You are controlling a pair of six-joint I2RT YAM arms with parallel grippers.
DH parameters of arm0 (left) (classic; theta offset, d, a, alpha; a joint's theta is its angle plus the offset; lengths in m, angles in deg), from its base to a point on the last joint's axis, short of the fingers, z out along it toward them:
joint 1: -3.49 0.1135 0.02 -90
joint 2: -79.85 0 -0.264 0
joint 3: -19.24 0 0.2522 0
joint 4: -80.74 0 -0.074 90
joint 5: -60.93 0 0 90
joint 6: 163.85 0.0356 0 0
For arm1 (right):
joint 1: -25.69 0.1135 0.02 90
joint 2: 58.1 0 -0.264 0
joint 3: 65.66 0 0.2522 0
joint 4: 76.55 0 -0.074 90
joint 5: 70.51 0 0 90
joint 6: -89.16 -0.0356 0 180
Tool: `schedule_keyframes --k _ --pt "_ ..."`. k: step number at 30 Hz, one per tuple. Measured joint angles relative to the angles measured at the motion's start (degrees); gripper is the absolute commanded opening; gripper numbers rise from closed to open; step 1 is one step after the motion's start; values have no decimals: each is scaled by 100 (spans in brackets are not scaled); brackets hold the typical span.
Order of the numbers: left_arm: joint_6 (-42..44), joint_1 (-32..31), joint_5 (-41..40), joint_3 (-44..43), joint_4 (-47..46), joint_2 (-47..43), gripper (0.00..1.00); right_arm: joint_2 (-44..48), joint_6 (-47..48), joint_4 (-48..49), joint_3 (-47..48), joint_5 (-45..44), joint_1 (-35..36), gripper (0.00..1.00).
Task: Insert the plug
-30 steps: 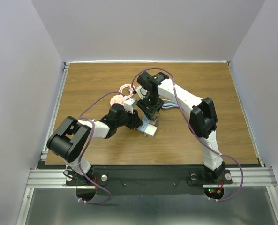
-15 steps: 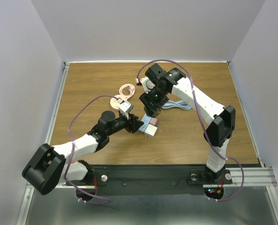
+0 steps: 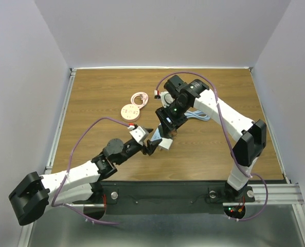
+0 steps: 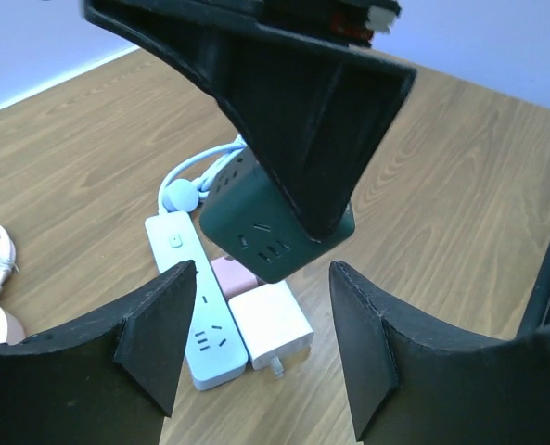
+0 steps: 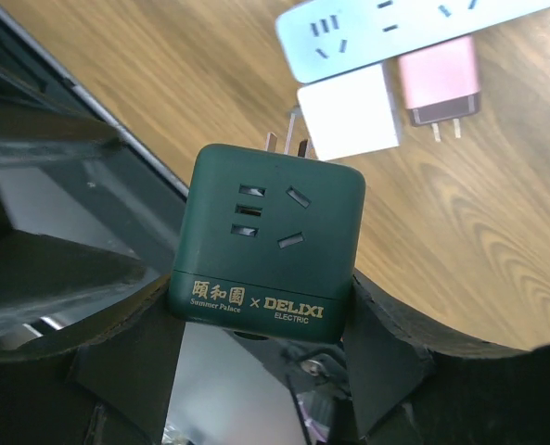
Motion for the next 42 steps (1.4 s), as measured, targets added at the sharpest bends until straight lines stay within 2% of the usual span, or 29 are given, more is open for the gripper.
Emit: schedule_keyframes --k 8,15,42 --pt "608 -813 -758 -127 114 498 77 426 -133 46 -400 518 0 18" --pt "1058 -1303 -1202 -439 234 817 79 717 -151 103 -898 850 -9 17" --pt "1821 -1899 -1805 -761 247 1515 79 767 -146 101 -1379 1058 -42 16"
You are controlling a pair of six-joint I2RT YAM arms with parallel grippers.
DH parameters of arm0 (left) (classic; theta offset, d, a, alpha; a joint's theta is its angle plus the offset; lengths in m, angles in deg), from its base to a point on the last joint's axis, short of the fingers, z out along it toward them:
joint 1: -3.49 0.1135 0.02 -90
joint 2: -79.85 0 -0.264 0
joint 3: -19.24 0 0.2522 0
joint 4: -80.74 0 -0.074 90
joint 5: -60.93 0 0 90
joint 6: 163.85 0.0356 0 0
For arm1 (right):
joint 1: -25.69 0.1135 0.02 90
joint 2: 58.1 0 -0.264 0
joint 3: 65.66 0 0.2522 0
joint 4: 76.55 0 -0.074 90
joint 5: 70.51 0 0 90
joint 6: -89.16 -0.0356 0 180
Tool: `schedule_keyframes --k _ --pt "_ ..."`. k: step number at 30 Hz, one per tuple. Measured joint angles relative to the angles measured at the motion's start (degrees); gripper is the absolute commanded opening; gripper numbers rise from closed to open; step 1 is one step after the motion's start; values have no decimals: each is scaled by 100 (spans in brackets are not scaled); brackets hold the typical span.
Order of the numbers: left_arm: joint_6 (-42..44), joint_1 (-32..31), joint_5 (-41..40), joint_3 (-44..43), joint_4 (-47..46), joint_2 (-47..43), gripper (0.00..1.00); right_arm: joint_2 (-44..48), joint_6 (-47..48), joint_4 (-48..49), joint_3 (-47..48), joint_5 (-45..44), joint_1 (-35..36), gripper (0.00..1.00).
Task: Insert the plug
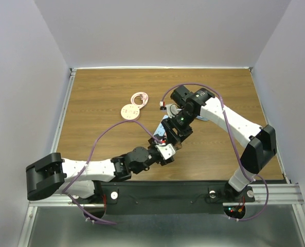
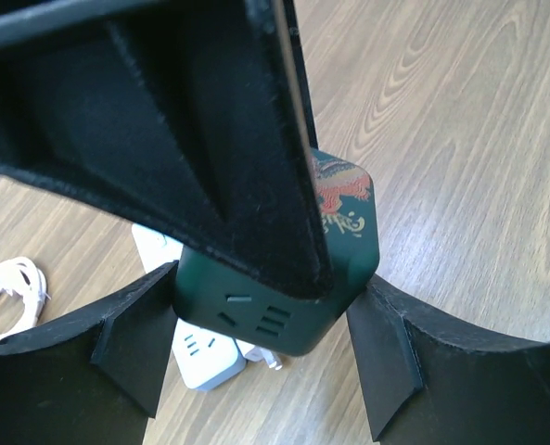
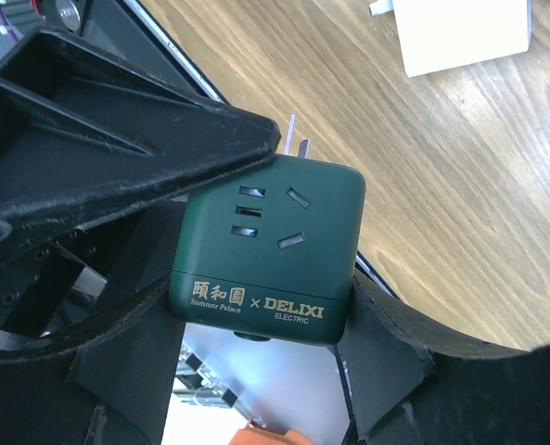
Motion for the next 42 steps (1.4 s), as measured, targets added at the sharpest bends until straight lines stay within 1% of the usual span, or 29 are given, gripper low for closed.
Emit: schedule_keyframes --k 3,5,6,7,10,11,12,14,16,18,20,22,23,26,28,30,32,36,42 --pt "59 -85 -48 -39 -68 101 77 0 0 -22 -31 33 2 16" --pt "85 -146 -52 -52 -87 151 68 0 2 -37 -103 90 2 16" --pt "107 -184 -55 -52 -87 177 60 0 4 -63 -122 96 2 16" --pt "109 -203 -52 -59 -90 195 45 0 4 -98 -138 92 2 16" --pt "98 -236 -61 -85 -94 243 24 0 13 -142 -138 76 0 18" --pt "79 -243 -63 -85 -96 249 9 0 11 -153 -138 70 0 19" --pt "59 -247 -63 -85 -101 249 0 0 9 -166 -136 66 0 24" --pt "4 -247 -59 -87 -101 254 0 0 -2 -175 -136 50 2 34" --pt "-79 -247 -70 -107 -101 299 0 0 -9 -179 -136 9 2 40" --pt "-199 -249 -111 -146 -103 369 0 0 -48 -175 -136 -68 2 51" --pt "-356 -249 -153 -157 -122 411 0 2 -111 -155 -136 -125 4 58" --pt "-529 -249 -203 -157 -136 411 0 15 -190 -114 -138 -164 7 61" --pt "-632 -249 -238 -157 -155 411 0 39 -245 -83 -142 -186 9 66" --pt "-872 -251 -315 -157 -225 411 0 164 -404 28 -199 -264 9 74" --pt "-1064 -254 -387 -157 -275 411 0 249 -494 127 -212 -293 9 77" --pt "-1272 -254 -407 -162 -284 413 0 352 -546 339 -304 -291 13 84" --pt "-1475 -256 -409 -234 -240 474 0 435 -605 527 -413 -302 24 87" --pt "-1777 -251 -509 -485 -2 662 0 518 -673 682 -553 -455 28 87" --pt "-2367 -188 -527 -629 313 667 0 675 -761 957 -791 -557 35 87"
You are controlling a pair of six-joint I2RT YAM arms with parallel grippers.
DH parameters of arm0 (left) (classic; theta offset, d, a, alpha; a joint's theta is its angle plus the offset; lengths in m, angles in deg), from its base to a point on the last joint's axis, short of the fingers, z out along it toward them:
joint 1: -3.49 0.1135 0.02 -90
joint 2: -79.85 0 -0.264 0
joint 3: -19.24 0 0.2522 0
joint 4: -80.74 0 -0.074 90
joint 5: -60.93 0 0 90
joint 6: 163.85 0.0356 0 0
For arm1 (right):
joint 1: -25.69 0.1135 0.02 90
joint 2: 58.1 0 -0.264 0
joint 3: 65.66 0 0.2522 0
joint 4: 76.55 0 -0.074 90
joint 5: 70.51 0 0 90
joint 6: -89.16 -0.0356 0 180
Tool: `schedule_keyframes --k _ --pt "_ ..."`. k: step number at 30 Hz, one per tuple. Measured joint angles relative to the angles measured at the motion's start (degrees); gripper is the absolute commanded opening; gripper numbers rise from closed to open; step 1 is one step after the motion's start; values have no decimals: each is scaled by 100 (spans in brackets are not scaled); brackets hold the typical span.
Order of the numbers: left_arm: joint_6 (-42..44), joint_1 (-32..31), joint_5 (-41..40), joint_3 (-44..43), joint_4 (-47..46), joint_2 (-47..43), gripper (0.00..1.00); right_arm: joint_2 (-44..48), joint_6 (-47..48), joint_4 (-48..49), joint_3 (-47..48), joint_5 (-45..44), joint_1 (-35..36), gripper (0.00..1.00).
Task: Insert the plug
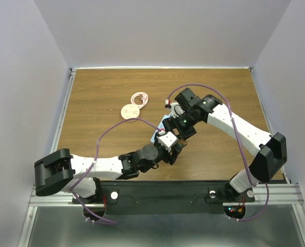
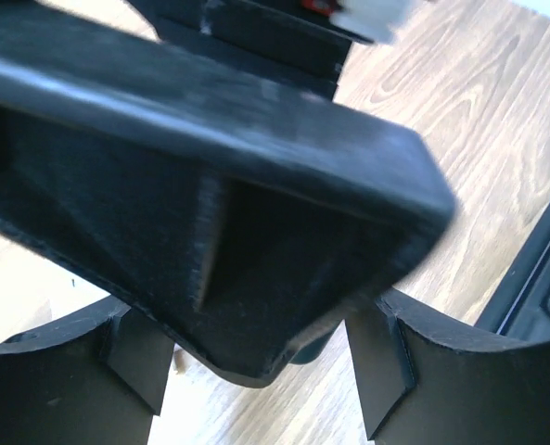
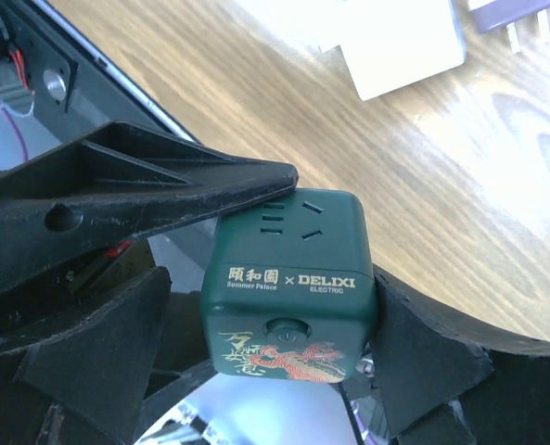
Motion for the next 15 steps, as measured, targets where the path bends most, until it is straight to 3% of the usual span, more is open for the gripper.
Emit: schedule_keyframes --k 7,15 --pt "-284 109 76 -63 -24 -22 0 302 -98 168 -42 -223 0 83" --pt "-411 146 96 -63 28 -127 0 400 -133 212 -48 -448 -2 35"
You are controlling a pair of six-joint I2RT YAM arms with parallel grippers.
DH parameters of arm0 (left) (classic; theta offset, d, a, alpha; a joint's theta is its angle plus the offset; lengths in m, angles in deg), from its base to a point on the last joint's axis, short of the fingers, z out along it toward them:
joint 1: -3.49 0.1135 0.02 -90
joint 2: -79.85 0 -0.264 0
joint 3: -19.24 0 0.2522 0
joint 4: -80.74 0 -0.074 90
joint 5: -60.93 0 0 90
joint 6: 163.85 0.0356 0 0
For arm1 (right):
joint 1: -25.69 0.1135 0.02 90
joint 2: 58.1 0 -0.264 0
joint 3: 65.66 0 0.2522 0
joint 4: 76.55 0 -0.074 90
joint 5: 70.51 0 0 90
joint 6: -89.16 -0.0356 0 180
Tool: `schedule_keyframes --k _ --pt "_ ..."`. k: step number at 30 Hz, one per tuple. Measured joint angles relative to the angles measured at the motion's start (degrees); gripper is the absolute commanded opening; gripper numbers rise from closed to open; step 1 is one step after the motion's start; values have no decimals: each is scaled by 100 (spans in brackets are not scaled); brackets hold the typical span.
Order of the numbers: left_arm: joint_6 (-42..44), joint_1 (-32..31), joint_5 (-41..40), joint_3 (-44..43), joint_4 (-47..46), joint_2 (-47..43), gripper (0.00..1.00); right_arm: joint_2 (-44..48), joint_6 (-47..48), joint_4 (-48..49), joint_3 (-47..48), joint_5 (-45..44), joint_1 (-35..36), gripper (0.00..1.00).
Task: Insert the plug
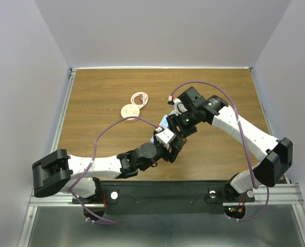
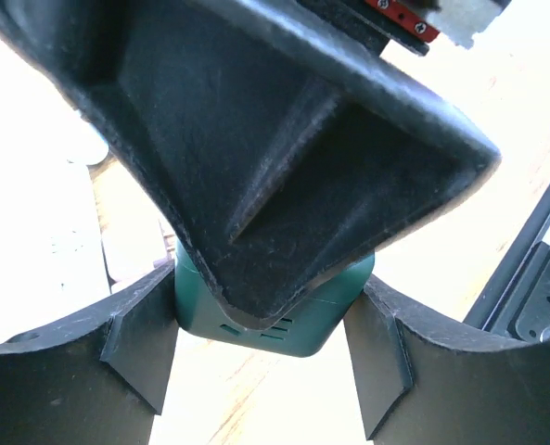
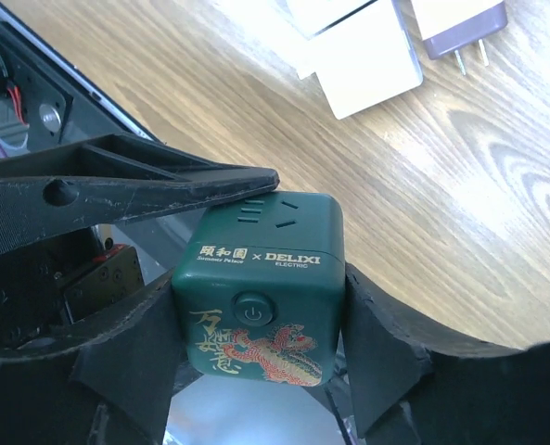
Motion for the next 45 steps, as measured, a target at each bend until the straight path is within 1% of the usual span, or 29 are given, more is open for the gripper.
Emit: schedule_keyframes --k 1,2,3,4,5,7,8,9,11,15,19,23,31,39,45 --pt "-13 24 7 0 0 0 0 0 -15 17 -7 -2 0 30" --pt "-42 33 11 0 9 0 3 0 -17 39 -15 -13 0 17" --pt "-61 52 20 0 15 0 11 2 -26 63 -31 -15 0 11" --pt "-85 72 37 0 37 -2 20 2 -33 83 -48 -22 0 7" --pt "-111 92 63 0 63 -2 37 13 -48 127 -92 -24 0 5" --pt "-151 116 109 2 111 -2 50 42 -98 223 -181 -55 0 0" --pt "-173 146 153 11 122 -4 92 63 -114 245 -219 -92 4 1" --pt "-184 181 197 22 122 -9 98 111 -138 339 -280 -162 13 0" --pt "-291 326 345 94 87 -94 99 184 -155 494 -345 -459 20 0" --pt "-391 815 769 345 20 -446 99 175 -72 881 -345 -1027 42 0" --pt "-433 1248 1086 619 26 -787 99 -190 254 1263 -63 -1375 -39 1" --pt "-638 1569 1224 737 90 -916 99 -516 691 1705 28 -1344 -98 1" --pt "-1329 2632 1255 1082 297 -970 99 -754 1744 2251 11 -866 -155 1" --pt "-1729 3517 1617 1231 295 -955 99 -1279 2389 2479 9 -605 -205 1" --pt "-1799 3864 1917 1231 293 -802 99 -1749 2688 2479 13 -566 -227 0"
